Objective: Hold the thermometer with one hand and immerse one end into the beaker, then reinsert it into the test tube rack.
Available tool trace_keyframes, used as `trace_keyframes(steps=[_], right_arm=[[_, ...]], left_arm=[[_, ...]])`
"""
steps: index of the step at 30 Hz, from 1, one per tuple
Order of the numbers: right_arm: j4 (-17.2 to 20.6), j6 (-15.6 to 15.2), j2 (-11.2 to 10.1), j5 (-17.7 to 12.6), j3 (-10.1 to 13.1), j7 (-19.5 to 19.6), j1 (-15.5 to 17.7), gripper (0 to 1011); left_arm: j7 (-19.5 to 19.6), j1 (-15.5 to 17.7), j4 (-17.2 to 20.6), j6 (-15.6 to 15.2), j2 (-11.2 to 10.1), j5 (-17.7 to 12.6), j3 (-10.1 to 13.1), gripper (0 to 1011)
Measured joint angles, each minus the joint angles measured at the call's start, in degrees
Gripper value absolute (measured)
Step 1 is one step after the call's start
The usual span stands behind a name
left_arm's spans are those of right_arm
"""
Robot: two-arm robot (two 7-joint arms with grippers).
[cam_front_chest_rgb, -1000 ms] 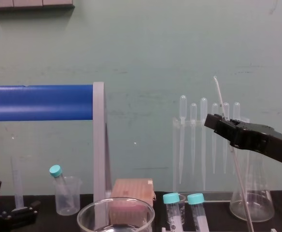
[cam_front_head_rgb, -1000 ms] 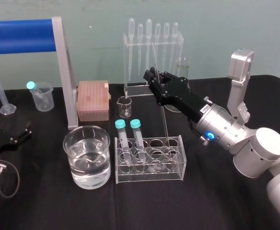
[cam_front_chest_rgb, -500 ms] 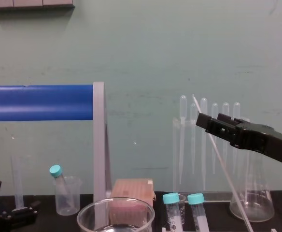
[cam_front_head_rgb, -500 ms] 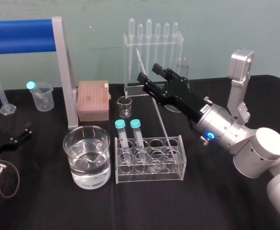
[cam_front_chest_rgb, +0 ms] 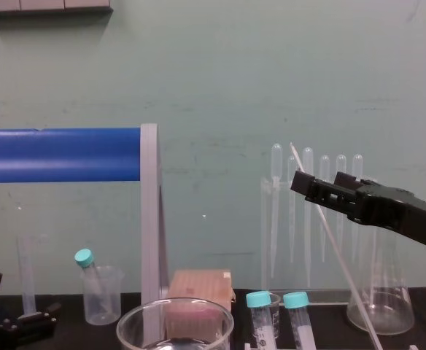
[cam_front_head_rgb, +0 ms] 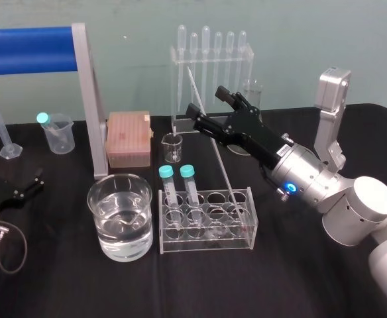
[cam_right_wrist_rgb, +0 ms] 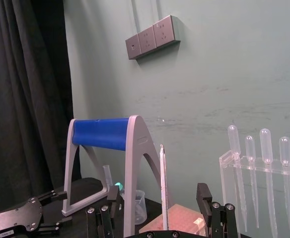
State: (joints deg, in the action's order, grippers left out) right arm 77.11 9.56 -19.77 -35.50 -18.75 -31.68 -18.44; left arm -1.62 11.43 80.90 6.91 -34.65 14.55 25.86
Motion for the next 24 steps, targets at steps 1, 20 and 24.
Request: trace_keyframes(steps=[1,20,24], right_arm=[[0.00,0.00,0.00,0.00,0.00,0.00,0.00,1002],[15.29,-4.13,0.40,14.07,10.70,28.89,11.67,1002],[15.00,-6.82,0.61,14.99,11.37,30.73,12.95,1002]], left_arm=[[0.00,0.00,0.00,0.00,0.00,0.00,0.00,1008],[0.00,0.00,0.00,0.00,0.00,0.00,0.00,1008],[0.00,0.00,0.00,0.00,0.00,0.00,0.00,1008]])
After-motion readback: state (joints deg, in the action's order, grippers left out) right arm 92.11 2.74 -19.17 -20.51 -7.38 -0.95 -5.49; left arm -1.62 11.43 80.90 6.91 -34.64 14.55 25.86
